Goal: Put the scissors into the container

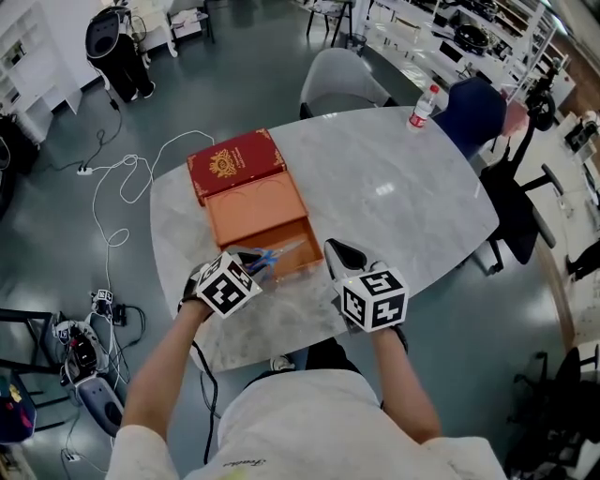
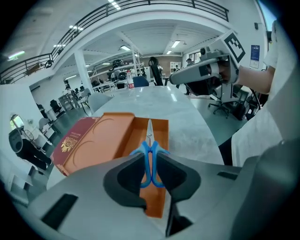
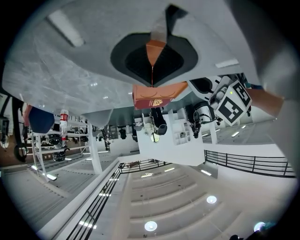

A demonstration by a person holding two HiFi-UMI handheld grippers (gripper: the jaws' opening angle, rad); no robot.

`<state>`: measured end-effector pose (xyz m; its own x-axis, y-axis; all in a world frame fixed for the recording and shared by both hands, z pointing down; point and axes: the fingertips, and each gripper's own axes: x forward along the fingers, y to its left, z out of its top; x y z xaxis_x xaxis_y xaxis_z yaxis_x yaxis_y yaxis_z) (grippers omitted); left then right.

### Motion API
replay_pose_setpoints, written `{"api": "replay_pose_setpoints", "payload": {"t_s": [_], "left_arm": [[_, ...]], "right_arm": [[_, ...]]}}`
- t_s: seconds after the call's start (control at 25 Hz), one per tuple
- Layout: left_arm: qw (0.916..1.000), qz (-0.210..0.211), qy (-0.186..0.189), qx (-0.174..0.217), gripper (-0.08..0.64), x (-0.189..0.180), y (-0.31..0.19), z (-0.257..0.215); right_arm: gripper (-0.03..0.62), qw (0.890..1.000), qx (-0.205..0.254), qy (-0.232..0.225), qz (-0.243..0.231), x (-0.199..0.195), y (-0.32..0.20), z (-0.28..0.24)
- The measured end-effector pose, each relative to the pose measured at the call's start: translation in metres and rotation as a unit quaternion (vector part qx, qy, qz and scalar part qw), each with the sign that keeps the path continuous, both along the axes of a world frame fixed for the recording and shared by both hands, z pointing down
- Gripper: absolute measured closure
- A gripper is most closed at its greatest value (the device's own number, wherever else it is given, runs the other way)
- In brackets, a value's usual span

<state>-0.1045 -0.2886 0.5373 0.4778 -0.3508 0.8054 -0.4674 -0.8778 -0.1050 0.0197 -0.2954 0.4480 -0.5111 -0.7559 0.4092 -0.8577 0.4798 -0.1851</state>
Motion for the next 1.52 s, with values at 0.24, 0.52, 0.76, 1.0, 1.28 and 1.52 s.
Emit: {"api": "replay_pose_setpoints", "payload": {"t_s": [0.24,0.52,0.76,1.0,1.28,1.52], "left_arm": [[0.9995,-0.023,-0.017,-0.016,0.48,0.003,-0.019,0.019],[0.9977,-0.034,-0.044,-0.04,0.48,0.009,-0.032,0.042],[0.9957,-0.047,-0.059,-0.055,0.48,0.007,-0.04,0.053],[0.9932,-0.058,-0.072,-0.071,0.48,0.003,-0.042,0.062],[0.9904,-0.068,-0.089,-0.08,0.479,0.0,-0.042,0.074],[0.9902,-0.063,-0.096,-0.08,0.479,0.002,-0.043,0.074]], "right_arm": [[0.588,1.0,-0.01,0.001,-0.024,0.008,-0.027,0.006],[0.588,0.998,-0.02,0.006,-0.057,0.01,-0.053,0.016],[0.588,0.997,-0.028,0.007,-0.074,0.012,-0.072,0.023],[0.588,0.995,-0.032,0.003,-0.095,0.005,-0.082,0.027],[0.588,0.994,-0.039,0.002,-0.106,0.002,-0.085,0.033],[0.588,0.994,-0.041,0.0,-0.106,0.002,-0.086,0.035]]}}
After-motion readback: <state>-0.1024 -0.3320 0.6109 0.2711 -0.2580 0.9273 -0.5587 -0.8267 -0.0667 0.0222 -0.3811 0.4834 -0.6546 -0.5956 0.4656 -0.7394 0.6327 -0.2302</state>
